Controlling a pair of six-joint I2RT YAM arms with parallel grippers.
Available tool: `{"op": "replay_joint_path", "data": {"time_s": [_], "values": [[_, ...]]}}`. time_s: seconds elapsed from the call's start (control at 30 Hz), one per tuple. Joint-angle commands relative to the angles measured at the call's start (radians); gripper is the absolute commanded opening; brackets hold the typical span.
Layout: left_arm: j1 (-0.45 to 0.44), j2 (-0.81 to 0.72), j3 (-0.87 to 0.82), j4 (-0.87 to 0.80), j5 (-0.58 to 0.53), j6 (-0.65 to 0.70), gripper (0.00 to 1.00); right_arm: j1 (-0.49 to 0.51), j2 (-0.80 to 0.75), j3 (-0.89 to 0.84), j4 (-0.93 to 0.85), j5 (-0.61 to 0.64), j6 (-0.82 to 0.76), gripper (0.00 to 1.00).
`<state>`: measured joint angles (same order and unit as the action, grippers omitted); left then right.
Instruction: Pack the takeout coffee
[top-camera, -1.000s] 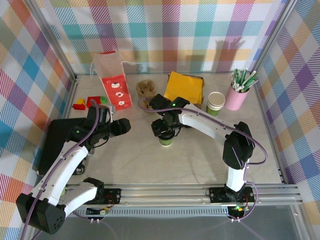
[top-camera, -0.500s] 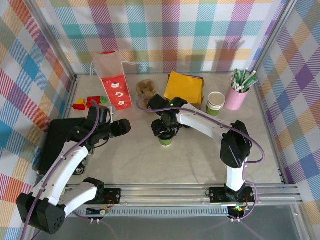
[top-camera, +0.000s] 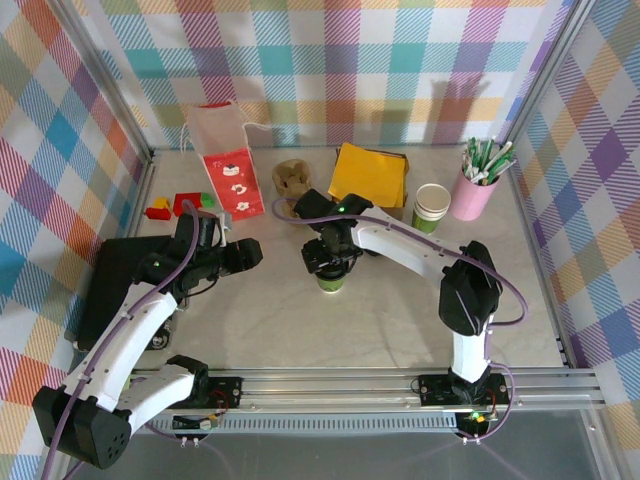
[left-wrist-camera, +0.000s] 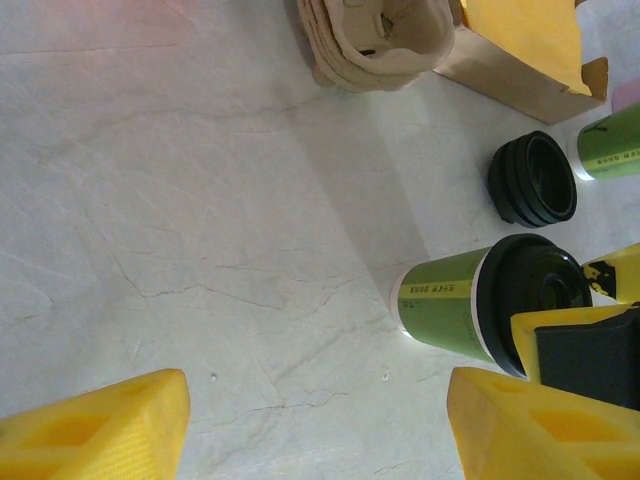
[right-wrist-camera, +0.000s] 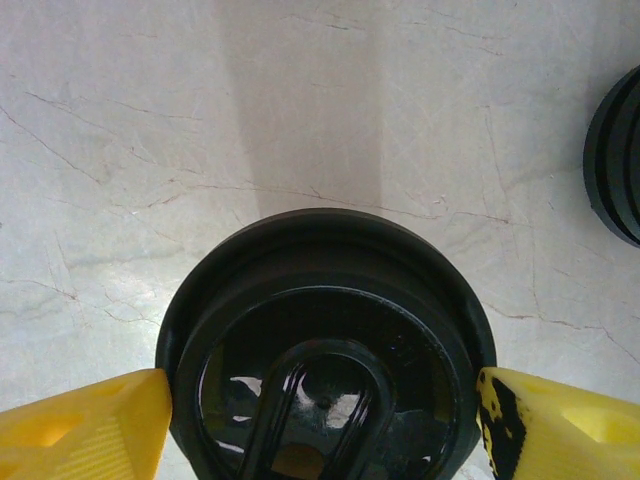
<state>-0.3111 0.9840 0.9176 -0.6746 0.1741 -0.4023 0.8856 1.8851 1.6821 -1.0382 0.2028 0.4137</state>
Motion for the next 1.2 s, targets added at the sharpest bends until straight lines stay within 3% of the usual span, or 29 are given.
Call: {"op": "replay_joint_path", "data": {"time_s": [0.0, 0.4, 0.77, 1.17], "values": [[0.006, -0.015, -0.019, 0.013, 0.016, 0.011, 0.69, 0.013, 0.017, 0.033, -0.049, 0.021, 0.014, 0.81], [0.006, -0.019, -0.022, 0.013, 0.015, 0.011, 0.69, 0.015, 0.024, 0.036, -0.049, 0.024, 0.009, 0.76], [0.006, -0.018, -0.014, 0.012, 0.015, 0.013, 0.69, 0.015, 0.035, 0.037, -0.053, 0.027, 0.005, 0.78], [0.006, -0.018, 0.000, 0.010, 0.018, 0.014, 0.69, 0.012, 0.014, 0.034, -0.071, 0.058, -0.024, 0.70]]}}
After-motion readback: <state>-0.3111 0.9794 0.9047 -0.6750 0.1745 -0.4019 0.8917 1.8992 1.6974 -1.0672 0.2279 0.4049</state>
